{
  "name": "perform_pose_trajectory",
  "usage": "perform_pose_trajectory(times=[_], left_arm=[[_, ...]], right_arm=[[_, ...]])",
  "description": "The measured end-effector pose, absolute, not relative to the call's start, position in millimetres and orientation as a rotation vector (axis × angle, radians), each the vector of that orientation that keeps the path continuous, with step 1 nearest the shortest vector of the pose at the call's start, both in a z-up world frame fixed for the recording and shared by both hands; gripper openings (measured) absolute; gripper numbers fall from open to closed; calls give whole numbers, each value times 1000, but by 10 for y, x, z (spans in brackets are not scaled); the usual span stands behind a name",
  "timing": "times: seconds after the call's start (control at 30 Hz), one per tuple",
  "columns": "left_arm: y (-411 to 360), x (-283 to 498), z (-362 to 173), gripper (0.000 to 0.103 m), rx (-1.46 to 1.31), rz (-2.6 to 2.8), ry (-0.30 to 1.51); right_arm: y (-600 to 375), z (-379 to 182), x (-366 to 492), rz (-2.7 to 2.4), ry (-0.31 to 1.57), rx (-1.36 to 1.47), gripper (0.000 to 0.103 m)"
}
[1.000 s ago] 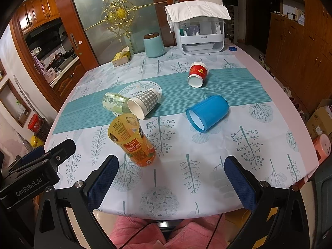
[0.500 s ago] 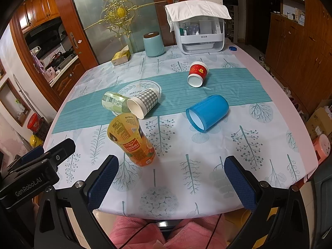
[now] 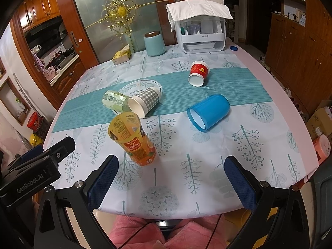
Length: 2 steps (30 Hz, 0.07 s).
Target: Flip cup upright
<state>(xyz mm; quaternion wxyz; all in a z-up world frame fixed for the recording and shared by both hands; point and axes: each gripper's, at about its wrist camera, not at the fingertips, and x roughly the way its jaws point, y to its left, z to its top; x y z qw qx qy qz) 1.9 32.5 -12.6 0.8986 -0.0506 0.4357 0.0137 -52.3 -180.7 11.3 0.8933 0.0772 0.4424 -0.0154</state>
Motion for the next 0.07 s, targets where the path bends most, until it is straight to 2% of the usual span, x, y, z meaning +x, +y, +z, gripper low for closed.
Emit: perform_pose_trajectory(times=[0.07], left_arm=[[338,33,-130,102,-107,30,905]], right_arm=[[-1806,113,-524,-32,917,160,103]])
